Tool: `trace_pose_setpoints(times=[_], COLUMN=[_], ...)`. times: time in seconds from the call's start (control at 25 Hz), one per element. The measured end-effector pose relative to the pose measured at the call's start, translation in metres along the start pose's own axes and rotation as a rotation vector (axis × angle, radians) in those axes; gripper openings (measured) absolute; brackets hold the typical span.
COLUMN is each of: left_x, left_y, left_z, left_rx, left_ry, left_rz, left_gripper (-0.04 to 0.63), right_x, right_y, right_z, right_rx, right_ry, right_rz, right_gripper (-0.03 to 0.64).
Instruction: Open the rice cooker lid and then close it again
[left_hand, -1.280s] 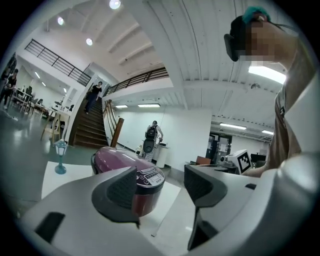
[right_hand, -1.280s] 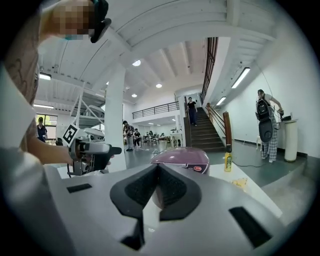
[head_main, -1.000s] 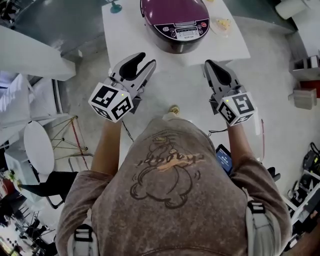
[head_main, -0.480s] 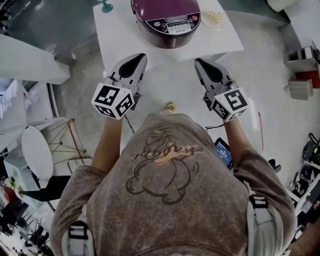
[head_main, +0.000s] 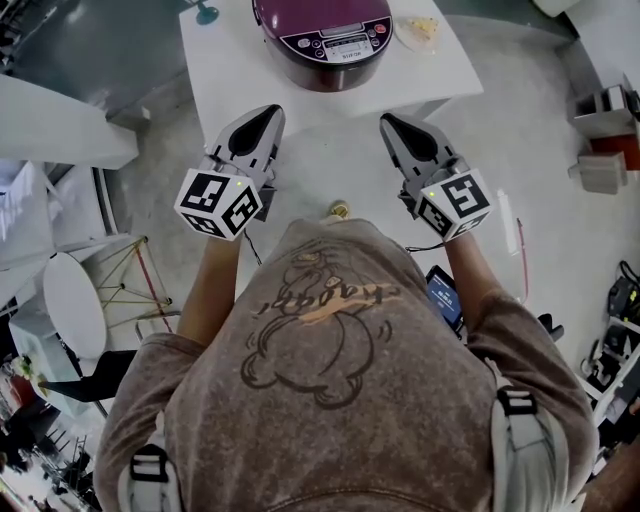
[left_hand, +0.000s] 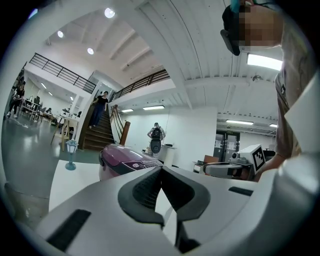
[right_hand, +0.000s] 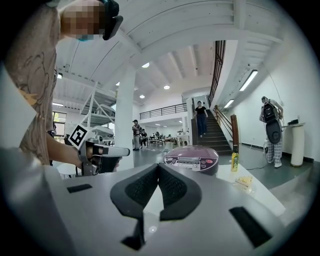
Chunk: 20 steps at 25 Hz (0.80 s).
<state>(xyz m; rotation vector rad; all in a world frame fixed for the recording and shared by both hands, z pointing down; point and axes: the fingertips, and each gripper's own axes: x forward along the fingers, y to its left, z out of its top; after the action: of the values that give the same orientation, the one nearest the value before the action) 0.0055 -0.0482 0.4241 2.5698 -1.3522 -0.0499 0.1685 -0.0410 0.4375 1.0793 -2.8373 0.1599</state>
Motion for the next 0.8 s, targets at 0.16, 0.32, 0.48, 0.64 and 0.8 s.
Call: trace_pose_setpoints(times=[0.16,0.32,0.48,0.64,0.8], left_x=[-0.004,-0.008,-0.011,-0.013,-0.015], left_y=[0.001,0.004,0.003,0.002,0.003], left_z=[0.0,0.001,0.003,0.003,0.002], left_rx=[-0.011,-0.026,-0.028,-0.032,-0.036], left_ry=[-0.008,-0.013,-0.017,-0.016,-0.017], left_rz=[0.016,0.033,0.035,0.033,0.034], left_gripper=[0.021,0.021,0.021,0.022,0.021], right_x=[0.003,0.006,0.005,0.005,0.008], right_y=[0.007,0.011,0.011,0.012,0.011], right_z=[-0.002,-0.003,-0.003,-0.001,0.001], right_rx=[0.001,0.004,0.013,0.007,0.004], right_ry=[0.0,-0.001,0.0,0.005,0.0], right_rz=[0.022,0.033,0.028,0.025,0.019], right_gripper=[-0.002,-0.002,-0.002,-0.002,-0.002])
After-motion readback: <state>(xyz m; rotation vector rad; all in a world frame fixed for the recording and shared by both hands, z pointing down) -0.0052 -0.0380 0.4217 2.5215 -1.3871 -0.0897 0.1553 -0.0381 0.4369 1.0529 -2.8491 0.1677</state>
